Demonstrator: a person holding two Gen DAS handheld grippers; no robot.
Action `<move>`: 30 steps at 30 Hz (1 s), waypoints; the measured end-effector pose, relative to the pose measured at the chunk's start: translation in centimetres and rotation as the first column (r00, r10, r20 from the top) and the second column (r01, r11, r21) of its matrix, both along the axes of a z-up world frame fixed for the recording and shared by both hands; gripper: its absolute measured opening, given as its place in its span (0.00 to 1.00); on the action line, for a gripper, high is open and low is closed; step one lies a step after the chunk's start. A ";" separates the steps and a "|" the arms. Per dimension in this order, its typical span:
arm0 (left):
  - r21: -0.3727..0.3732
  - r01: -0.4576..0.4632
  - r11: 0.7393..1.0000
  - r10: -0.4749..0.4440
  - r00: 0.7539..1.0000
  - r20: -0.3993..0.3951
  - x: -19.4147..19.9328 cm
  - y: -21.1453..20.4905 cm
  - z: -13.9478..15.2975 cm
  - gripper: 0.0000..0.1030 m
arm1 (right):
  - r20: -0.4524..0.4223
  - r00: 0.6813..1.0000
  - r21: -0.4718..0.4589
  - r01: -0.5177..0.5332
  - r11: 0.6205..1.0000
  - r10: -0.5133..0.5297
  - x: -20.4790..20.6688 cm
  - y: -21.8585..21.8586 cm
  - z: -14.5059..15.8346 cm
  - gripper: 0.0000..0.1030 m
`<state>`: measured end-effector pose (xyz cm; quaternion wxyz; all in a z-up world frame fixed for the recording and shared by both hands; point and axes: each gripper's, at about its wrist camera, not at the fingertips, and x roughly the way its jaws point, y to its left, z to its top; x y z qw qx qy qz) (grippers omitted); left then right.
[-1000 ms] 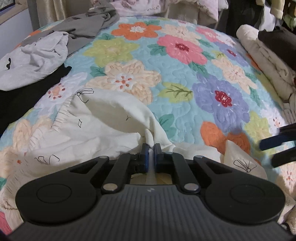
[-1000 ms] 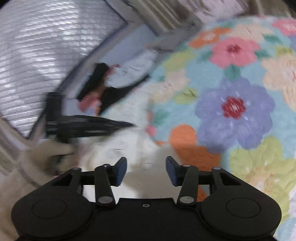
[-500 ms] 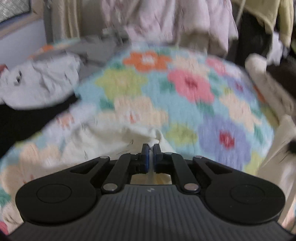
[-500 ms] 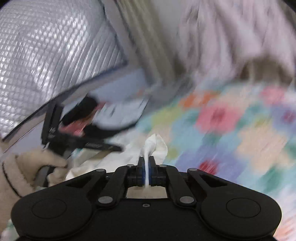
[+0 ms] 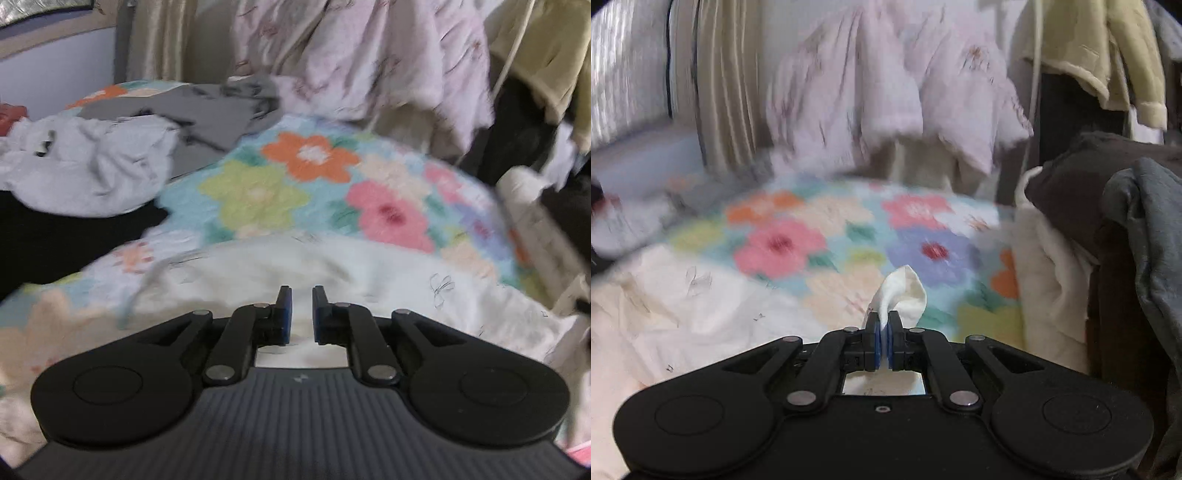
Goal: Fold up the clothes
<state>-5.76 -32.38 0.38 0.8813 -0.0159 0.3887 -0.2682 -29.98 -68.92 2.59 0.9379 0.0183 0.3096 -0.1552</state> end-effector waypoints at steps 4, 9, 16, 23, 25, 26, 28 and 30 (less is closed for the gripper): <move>0.079 -0.052 0.996 0.050 0.998 0.025 0.8 2.3 -0.1 0.20 | -0.051 0.997 -0.033 -0.051 0.998 0.050 1.3 0.3 -1.1 0.07; 0.118 -0.077 0.990 0.071 0.996 0.048 3.8 4.5 0.2 0.33 | -0.002 0.995 0.046 -0.096 0.994 0.096 2.8 -0.8 -0.4 0.07; 0.365 0.133 0.921 -0.183 0.977 0.107 6.2 0.8 -3.0 0.40 | 0.016 0.989 0.225 -0.144 0.964 0.144 2.8 -2.0 -1.4 0.07; 0.438 0.198 0.877 -0.184 0.980 -0.073 9.3 -2.4 -7.9 0.50 | 0.036 0.988 0.306 -0.151 0.940 0.148 3.1 -2.7 -2.5 0.07; 0.425 0.192 0.885 -0.187 0.981 -0.054 9.1 -2.8 -7.7 0.08 | 0.047 0.988 0.323 -0.154 0.934 0.147 3.3 -2.9 -2.9 0.07; 0.429 0.186 0.884 -0.189 0.981 -0.037 8.8 -3.0 -7.3 0.08 | 0.055 0.987 0.328 -0.158 0.932 0.148 3.2 -3.0 -3.1 0.07; 0.469 0.136 0.873 -0.193 0.978 0.076 8.1 -3.3 -5.9 0.08 | 0.085 0.986 0.340 -0.164 0.926 0.143 3.1 -3.1 -3.1 0.07; 0.477 0.054 0.877 -0.165 0.967 0.194 7.8 -3.1 -4.2 0.08 | 0.145 0.980 0.352 -0.180 0.918 0.136 2.7 -3.3 -2.7 0.07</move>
